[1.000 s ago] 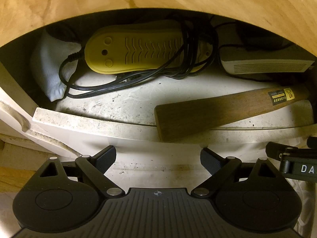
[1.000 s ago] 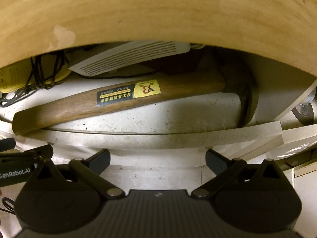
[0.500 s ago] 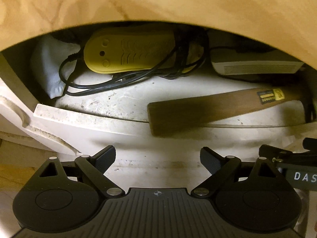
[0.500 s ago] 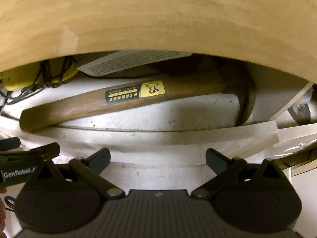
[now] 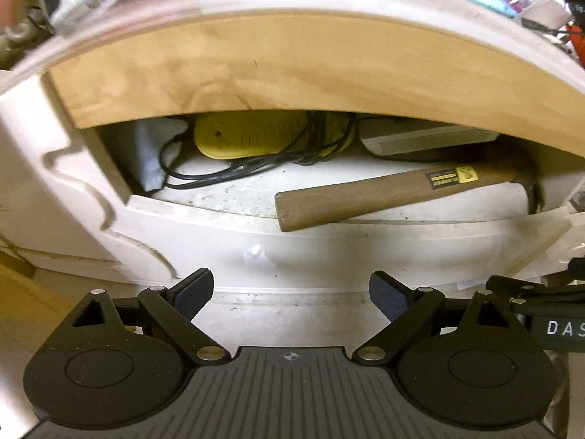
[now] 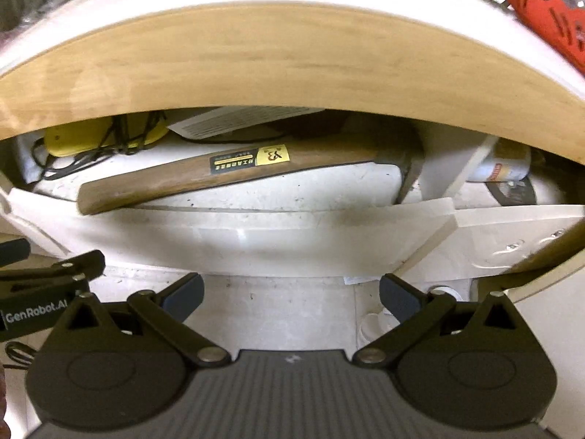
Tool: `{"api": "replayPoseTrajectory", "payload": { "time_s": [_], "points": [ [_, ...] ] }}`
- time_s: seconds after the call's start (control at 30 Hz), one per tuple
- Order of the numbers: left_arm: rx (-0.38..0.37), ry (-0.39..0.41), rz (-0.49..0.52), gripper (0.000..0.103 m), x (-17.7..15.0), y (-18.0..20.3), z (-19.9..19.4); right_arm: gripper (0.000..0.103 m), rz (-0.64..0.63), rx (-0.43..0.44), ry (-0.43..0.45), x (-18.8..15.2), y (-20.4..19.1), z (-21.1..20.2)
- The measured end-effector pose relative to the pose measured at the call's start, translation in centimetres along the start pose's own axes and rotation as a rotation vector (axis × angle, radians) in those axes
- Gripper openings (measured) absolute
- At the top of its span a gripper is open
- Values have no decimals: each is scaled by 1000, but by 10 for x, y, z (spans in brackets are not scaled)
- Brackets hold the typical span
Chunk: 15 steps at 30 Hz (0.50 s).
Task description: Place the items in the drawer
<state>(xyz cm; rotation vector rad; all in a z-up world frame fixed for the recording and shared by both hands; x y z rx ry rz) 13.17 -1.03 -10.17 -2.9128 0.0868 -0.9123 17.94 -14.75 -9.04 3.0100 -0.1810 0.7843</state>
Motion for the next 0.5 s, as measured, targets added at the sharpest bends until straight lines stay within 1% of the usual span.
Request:
{"api": "replayPoseTrajectory", "payload": {
  "time_s": [0.13,0.3,0.4,0.47,0.5],
  "points": [
    [1,16,-3,94,-3,-2,-29,103,4,9,10,-8,2,-19],
    [10,19,-17,94,-14,-4,-53,103,-3,36,19,-29,9,-45],
    [2,22,-30,94,-20,-6,-71,103,-11,48,22,-47,11,-63],
    [-16,25,-33,94,-24,-8,-82,103,-13,54,26,-53,14,-75],
    [-24,28,-33,94,-26,-9,-87,103,-12,58,28,-63,16,-78]
  ]
}}
Point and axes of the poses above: each gripper's, at about its wrist camera, not at the fingertips, and z roughly the way its jaws point, y to its right, x to its top, the point moved 1 cm from there along z, roughly the way its jaws point, and after that the axes turned 6 degrees about z, right-handed, at the moved point
